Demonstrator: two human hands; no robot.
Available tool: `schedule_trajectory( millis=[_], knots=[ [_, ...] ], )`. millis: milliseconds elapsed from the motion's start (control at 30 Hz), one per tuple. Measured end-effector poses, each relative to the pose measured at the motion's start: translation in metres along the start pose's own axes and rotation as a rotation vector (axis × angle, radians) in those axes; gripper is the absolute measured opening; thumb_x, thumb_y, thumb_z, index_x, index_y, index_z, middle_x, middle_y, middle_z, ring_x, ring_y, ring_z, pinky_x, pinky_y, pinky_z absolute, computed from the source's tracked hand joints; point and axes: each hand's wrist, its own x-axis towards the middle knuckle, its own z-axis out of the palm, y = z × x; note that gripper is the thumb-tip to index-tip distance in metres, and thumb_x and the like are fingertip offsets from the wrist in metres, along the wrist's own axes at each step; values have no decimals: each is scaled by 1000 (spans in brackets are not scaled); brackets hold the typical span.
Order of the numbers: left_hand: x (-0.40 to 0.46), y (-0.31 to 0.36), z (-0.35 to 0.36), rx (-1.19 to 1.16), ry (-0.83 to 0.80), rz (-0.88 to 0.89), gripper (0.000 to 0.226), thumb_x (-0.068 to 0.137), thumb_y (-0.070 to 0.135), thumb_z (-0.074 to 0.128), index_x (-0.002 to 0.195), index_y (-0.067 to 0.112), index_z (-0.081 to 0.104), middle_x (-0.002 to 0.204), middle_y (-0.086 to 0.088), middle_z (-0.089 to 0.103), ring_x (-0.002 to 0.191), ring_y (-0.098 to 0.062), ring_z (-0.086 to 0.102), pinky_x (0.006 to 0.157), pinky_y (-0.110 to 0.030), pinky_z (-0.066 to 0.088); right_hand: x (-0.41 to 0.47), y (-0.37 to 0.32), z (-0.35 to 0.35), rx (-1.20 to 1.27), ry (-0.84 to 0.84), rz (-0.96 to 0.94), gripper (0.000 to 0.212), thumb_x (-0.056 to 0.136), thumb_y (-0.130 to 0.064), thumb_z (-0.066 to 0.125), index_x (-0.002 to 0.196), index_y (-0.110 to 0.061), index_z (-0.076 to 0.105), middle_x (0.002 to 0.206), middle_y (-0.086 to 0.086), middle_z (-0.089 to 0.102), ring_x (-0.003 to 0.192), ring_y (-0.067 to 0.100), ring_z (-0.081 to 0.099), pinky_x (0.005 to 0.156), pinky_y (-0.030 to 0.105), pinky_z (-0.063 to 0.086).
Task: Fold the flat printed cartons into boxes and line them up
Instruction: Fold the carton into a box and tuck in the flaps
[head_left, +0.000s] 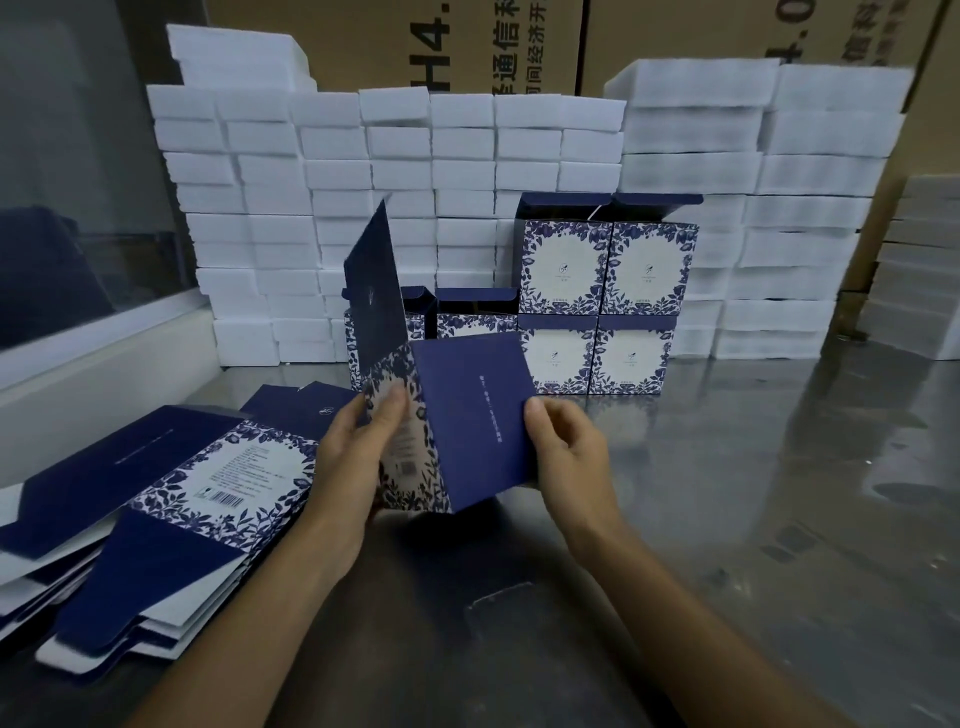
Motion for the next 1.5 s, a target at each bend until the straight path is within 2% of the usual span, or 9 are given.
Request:
schedule_trajectory(
  millis=[200,400,500,700,867,967,1233,1400,1500],
  knots=[
    [0,1,4,-135,-47,-24,49,52,67,75,88,37,61,87,8,75,72,-8,73,61,-36,57,4,2,-3,-105,46,-8,2,98,-27,64,97,-25,65,107,1,71,107,21,66,91,50,56],
    [-2,2,7,-158,-65,-36,45,49,71,73,74,37,59,85,7,73,72,-9,71,67,-39,59,-2,-1,0,21,-185,56,53,88,-74,50,116,-33,71,111,-15,75,104,-1,68,89,29,52],
    [-3,2,7,-144,-69,-16,43,58,64,77,77,31,59,82,7,71,68,-7,69,54,-30,55,-3,-3,2,71,-213,117,71,74,-86,46,120,-35,66,116,-16,73,108,2,67,97,37,50],
    [-5,0,12,-46,-116,4,21,72,46,69,66,27,60,65,10,64,54,-5,60,64,-33,45,0,-1,2,117,-42,92,46,74,-61,61,100,-24,64,102,-3,73,96,14,69,89,36,53],
    [-11,0,18,-79,-264,-141,44,70,57,70,105,31,71,102,3,74,90,-16,72,88,-50,55,0,-1,-1,220,25,-57,35,77,-55,63,93,-24,65,84,-15,72,79,2,66,70,18,52],
    [-11,5,13,-81,-349,-286,79,56,62,76,118,14,62,84,-5,56,96,-27,69,92,-58,51,0,-3,-2,258,78,-162,48,70,-60,65,97,-19,65,88,-13,72,82,2,66,71,15,50],
    [-14,-3,13,-201,-415,-232,55,62,46,75,111,19,74,121,-16,67,115,-33,63,100,-54,49,0,-5,2,139,134,-49,93,58,-78,65,137,-34,44,144,0,49,132,17,51,110,44,45],
    [-21,-11,30,-170,-358,-112,50,64,43,73,110,24,74,115,-7,71,108,-22,65,98,-45,49,-7,-6,16,339,-36,179,109,48,-74,78,142,-51,28,128,-16,63,102,3,70,70,34,62],
    [-19,-10,28,-197,-279,-74,51,62,42,76,110,21,74,117,-10,71,112,-25,65,95,-42,50,-12,2,26,378,-192,254,108,50,-66,86,139,-61,25,123,-12,71,105,13,72,85,47,59]
  ],
)
